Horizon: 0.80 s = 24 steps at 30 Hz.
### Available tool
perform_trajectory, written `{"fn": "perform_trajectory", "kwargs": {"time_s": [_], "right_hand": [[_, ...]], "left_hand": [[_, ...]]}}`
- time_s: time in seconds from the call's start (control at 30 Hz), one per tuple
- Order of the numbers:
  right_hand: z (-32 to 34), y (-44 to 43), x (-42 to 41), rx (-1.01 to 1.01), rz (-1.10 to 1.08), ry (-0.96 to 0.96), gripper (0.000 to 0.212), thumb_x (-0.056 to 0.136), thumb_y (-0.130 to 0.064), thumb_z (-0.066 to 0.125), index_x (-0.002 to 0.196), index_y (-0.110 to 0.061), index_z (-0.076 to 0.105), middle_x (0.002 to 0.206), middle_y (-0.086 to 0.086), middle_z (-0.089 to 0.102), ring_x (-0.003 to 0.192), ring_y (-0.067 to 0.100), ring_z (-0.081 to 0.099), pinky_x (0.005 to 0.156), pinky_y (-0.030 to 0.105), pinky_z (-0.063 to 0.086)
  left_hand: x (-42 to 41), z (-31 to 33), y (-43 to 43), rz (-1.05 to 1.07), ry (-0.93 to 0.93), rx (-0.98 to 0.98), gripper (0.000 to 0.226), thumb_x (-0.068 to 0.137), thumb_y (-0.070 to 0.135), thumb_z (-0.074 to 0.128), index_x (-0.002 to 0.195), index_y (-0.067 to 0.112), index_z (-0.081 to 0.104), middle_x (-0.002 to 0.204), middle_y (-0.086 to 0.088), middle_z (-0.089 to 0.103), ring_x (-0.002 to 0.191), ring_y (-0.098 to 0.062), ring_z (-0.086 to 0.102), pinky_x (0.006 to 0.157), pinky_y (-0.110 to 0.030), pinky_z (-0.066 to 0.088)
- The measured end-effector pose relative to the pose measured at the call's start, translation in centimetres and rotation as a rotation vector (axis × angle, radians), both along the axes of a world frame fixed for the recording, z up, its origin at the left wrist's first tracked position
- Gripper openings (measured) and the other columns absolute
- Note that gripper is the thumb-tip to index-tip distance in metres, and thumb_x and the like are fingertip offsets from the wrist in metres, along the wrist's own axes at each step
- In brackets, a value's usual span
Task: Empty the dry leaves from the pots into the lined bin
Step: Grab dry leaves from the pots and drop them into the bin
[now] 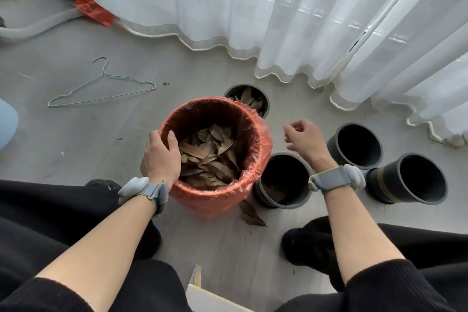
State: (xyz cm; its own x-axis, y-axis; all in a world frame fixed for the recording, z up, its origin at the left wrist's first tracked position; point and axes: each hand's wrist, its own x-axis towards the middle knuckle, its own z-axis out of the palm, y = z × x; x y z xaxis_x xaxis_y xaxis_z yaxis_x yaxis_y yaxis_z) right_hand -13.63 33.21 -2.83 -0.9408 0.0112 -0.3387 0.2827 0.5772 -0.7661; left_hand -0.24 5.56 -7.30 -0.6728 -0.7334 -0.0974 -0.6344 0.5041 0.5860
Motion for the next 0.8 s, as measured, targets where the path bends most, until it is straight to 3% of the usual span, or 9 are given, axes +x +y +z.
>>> {"fn": "perform_trajectory", "kwargs": {"time_s": [0.1, 0.17, 0.23, 0.3, 0.47, 0.57, 0.73, 0.8], "right_hand": [[-3.3, 1.8, 0.9, 0.246, 0.167, -0.377, 0.015, 0.089, -0.023, 0.062, 0.089, -0.008, 0.063, 0.086, 0.013, 0.063, 0.072, 0.022, 0.061, 0.073, 0.042, 0.061], [-6.1, 1.6, 2.5, 0.5, 0.375, -0.497, 0.036, 0.086, -0.031, 0.068, 0.11, -0.004, 0.063, 0.104, 0.014, 0.066, 0.094, 0.027, 0.065, 0.081, 0.041, 0.057], [-8.5, 0.8, 4.2, 0.71, 0.485, -0.52, 0.063, 0.085, -0.035, 0.07, 0.134, -0.004, 0.046, 0.132, 0.016, 0.054, 0.119, 0.032, 0.055, 0.093, 0.038, 0.049], [-10.7, 0.1, 5.2, 0.822, 0.527, -0.504, 0.074, 0.09, -0.031, 0.064, 0.148, -0.005, 0.026, 0.145, 0.022, 0.035, 0.132, 0.038, 0.043, 0.106, 0.041, 0.04], [-15.5, 0.5, 5.9, 1.008, 0.707, -0.571, 0.065, 0.104, -0.023, 0.035, 0.155, -0.008, -0.001, 0.159, 0.027, 0.003, 0.147, 0.044, 0.012, 0.118, 0.048, 0.017], [-17.2, 1.1, 5.5, 1.014, 0.725, -0.538, 0.061, 0.104, -0.025, 0.029, 0.155, -0.007, -0.001, 0.16, 0.025, 0.003, 0.148, 0.041, 0.007, 0.119, 0.047, 0.01], [-17.8, 2.0, 5.8, 0.866, 0.726, -0.445, 0.048, 0.107, -0.014, 0.023, 0.153, -0.003, 0.016, 0.16, 0.017, 0.018, 0.148, 0.027, 0.022, 0.119, 0.03, 0.018], [-17.1, 1.6, 5.5, 0.78, 0.614, -0.452, 0.045, 0.107, -0.012, 0.025, 0.151, -0.003, 0.021, 0.157, 0.014, 0.028, 0.144, 0.024, 0.031, 0.115, 0.027, 0.025]], "left_hand": [[-0.1, -0.1, 0.0, 0.008, -0.012, 0.005, 0.044, 0.1, 0.05, 0.03, 0.118, 0.011, 0.042, 0.109, -0.017, 0.059, 0.094, -0.039, 0.056, 0.071, -0.039, 0.037], [-0.1, -0.1, 0.1, 0.007, -0.011, 0.006, 0.043, 0.1, 0.05, 0.03, 0.117, 0.012, 0.042, 0.107, -0.015, 0.06, 0.092, -0.038, 0.056, 0.071, -0.039, 0.038], [-0.3, -0.1, 0.2, 0.0, -0.002, 0.002, 0.042, 0.1, 0.05, 0.03, 0.116, 0.013, 0.043, 0.105, -0.014, 0.06, 0.09, -0.036, 0.056, 0.071, -0.039, 0.039], [-0.4, -0.1, 0.2, -0.003, 0.008, 0.004, 0.042, 0.1, 0.05, 0.031, 0.117, 0.013, 0.044, 0.101, -0.01, 0.06, 0.088, -0.035, 0.056, 0.072, -0.039, 0.041], [-0.4, -0.3, 0.4, 0.013, 0.015, -0.005, 0.039, 0.1, 0.05, 0.033, 0.113, 0.016, 0.045, 0.093, 0.001, 0.055, 0.081, -0.025, 0.051, 0.072, -0.036, 0.042], [-0.4, -0.3, 0.3, 0.007, 0.014, -0.007, 0.038, 0.1, 0.051, 0.032, 0.113, 0.018, 0.044, 0.095, 0.0, 0.058, 0.084, -0.025, 0.056, 0.075, -0.041, 0.049], [-0.6, -0.5, 0.1, 0.011, 0.015, -0.012, 0.037, 0.1, 0.051, 0.032, 0.112, 0.018, 0.045, 0.097, 0.001, 0.058, 0.085, -0.024, 0.056, 0.074, -0.037, 0.046], [-0.6, -0.5, 0.1, 0.007, 0.014, -0.012, 0.039, 0.1, 0.051, 0.032, 0.114, 0.018, 0.045, 0.098, 0.0, 0.059, 0.086, -0.024, 0.056, 0.075, -0.038, 0.047]]}}
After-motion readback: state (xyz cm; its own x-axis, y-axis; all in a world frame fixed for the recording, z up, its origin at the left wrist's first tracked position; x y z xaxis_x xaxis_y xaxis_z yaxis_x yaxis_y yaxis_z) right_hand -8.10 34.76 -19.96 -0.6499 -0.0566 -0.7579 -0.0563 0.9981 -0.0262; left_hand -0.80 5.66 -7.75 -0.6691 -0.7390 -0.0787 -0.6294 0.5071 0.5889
